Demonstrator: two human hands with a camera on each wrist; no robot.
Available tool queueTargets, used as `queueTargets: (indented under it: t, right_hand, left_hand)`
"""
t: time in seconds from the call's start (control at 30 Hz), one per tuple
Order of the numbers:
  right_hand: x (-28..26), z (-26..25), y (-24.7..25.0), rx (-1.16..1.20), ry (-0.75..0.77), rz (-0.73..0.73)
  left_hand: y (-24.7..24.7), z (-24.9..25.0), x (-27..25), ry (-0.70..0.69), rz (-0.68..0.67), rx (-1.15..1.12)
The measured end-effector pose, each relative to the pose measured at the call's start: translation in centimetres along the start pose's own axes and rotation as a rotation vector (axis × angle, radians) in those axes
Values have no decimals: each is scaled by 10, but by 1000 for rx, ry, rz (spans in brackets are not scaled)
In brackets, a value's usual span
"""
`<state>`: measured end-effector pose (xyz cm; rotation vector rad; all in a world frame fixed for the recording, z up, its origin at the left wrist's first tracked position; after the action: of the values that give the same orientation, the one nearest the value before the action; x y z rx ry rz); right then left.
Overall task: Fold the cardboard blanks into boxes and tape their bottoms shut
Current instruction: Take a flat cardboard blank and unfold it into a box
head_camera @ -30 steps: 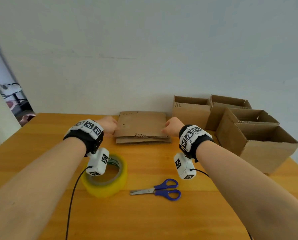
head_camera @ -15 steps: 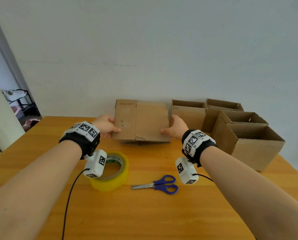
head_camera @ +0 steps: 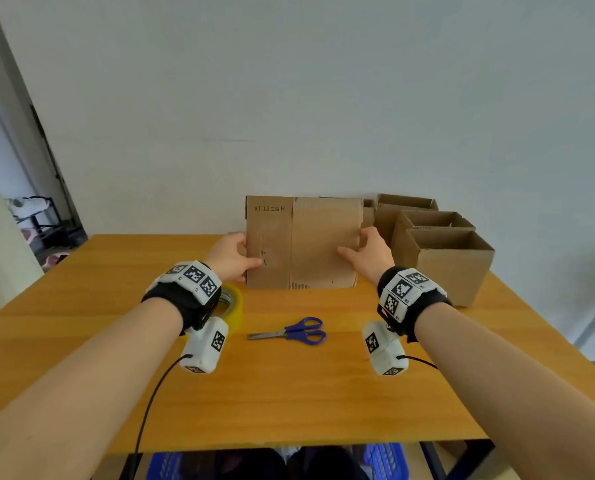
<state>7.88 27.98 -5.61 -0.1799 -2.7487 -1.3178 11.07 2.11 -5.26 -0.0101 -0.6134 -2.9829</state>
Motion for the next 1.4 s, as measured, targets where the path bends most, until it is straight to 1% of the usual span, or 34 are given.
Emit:
queueTargets:
  t: [0.13,0.23,0.37,0.43,0.7,1.0,1.1,1.27,1.4]
  right_hand:
    - [-13,17,5,-12,-7,27]
    - [-18,26,4,-2,-10,19]
    - [-20,31,1,2,-15,1]
    - [-20,33,-1,1,-19,-8]
    - [-18,34,-11,31,-10,-17]
    - [-20,27,-12,79,19,-6]
    - [-21,24,-14,122,36,-31]
    - [-24,17,-17,181,73,-66]
    - [-28,10,-21,199,99,-128]
  left_hand:
    - [-23,-7,-13,-40,25,-68]
    - [-33,-16,-16,-60,57,-75]
    - [-41,-21,-19,-41,114,-99]
    - [-45,-23,-21,-30,122,-111]
    - [-46,-28,-21,-19,143,-151]
    - [-41,-31,-20,-40,156,-282]
    - [-42,-28,-22,-40,137,-289]
    - [-49,-20,-25,-38,45,-260]
    - [-54,-16,-26,-45,-16,-300]
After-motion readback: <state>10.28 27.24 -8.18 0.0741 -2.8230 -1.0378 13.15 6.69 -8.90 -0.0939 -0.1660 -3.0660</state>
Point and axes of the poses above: each hand's wrist, its own x-axis towards the middle knuckle, its own y-axis out of the back of the hand, z = x × y, the point moved 4 cm from there along x, towards the middle knuckle, and after that the axes turned 15 degrees about -x, right-handed, at the moved point
